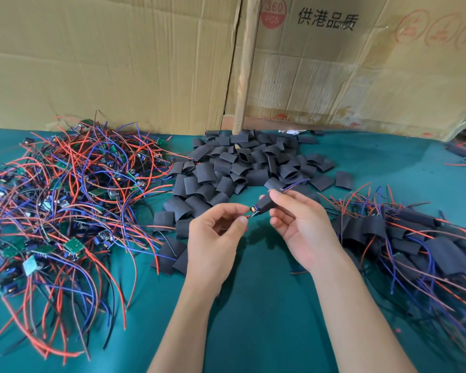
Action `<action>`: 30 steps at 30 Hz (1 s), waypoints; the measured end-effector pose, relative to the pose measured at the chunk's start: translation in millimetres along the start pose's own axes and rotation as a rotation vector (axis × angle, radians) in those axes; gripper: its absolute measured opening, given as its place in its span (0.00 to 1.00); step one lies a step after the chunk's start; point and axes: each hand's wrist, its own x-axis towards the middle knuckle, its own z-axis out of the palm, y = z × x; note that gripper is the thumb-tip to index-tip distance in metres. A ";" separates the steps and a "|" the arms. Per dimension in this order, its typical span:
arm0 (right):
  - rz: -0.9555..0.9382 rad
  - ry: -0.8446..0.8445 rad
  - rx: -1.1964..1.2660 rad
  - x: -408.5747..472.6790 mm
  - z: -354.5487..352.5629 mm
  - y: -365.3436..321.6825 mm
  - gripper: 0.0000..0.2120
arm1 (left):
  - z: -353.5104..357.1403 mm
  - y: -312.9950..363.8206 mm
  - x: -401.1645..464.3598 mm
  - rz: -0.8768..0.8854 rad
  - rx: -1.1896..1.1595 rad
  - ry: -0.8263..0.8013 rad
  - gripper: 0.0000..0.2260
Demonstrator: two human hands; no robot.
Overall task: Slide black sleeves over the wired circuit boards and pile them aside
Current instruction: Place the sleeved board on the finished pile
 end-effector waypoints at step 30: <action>-0.030 -0.226 -0.192 -8.4 3.4 1.5 0.15 | 1.9 -3.6 0.1 0.014 0.047 0.089 0.05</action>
